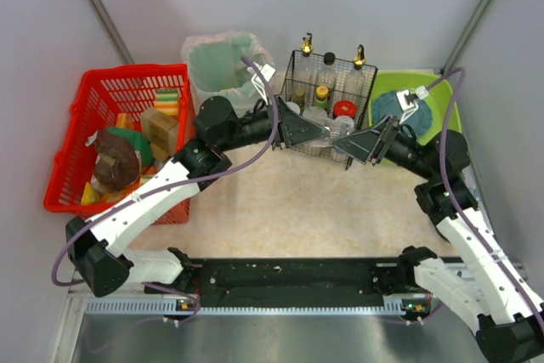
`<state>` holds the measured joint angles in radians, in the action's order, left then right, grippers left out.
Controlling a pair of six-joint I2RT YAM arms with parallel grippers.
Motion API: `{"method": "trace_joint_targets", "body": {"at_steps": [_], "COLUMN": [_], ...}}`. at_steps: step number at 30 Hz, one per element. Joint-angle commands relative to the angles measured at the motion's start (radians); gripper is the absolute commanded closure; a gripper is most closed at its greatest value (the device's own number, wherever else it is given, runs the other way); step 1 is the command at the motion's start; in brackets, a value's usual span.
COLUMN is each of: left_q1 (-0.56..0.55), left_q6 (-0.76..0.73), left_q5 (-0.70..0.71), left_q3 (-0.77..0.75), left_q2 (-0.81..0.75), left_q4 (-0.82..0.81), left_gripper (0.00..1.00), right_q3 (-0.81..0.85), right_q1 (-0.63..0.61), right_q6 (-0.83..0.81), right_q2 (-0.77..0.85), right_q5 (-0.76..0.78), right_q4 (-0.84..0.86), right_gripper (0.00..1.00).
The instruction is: Clear the kitchen counter
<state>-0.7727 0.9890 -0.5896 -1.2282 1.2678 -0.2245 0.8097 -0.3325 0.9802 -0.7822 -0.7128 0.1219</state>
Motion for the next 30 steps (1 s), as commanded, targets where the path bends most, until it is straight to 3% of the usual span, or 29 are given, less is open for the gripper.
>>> {"method": "trace_joint_targets", "body": {"at_steps": [1, 4, 13, 21, 27, 30], "left_q1": [-0.002, -0.002, 0.004, 0.016, 0.023, 0.024], "left_q6": [0.066, 0.074, 0.079, 0.082, 0.073, 0.073], "left_q5": [-0.075, -0.079, -0.079, -0.076, -0.069, -0.07], "left_q3": [0.025, 0.039, 0.052, 0.064, 0.076, 0.079], "left_q2": [-0.01, -0.007, -0.005, -0.016, -0.024, -0.021], "left_q4": [-0.165, -0.176, -0.196, -0.214, -0.208, -0.208], "left_gripper": [1.0, 1.0, 1.0, 1.0, 1.0, 1.0], "right_q3": [0.006, 0.006, 0.016, 0.045, 0.043, 0.055], "right_q1": [-0.019, -0.02, -0.023, -0.031, -0.034, -0.036], "right_q6": [0.089, 0.107, 0.132, 0.098, 0.112, 0.114], "right_q2": [-0.008, -0.006, -0.019, -0.046, -0.049, -0.054], "right_q5": [0.038, 0.033, -0.002, -0.056, -0.06, -0.065], "right_q4": [0.211, 0.235, 0.254, 0.2, 0.217, 0.205], "right_gripper": [0.07, 0.08, 0.32, 0.25, 0.48, 0.72]}}
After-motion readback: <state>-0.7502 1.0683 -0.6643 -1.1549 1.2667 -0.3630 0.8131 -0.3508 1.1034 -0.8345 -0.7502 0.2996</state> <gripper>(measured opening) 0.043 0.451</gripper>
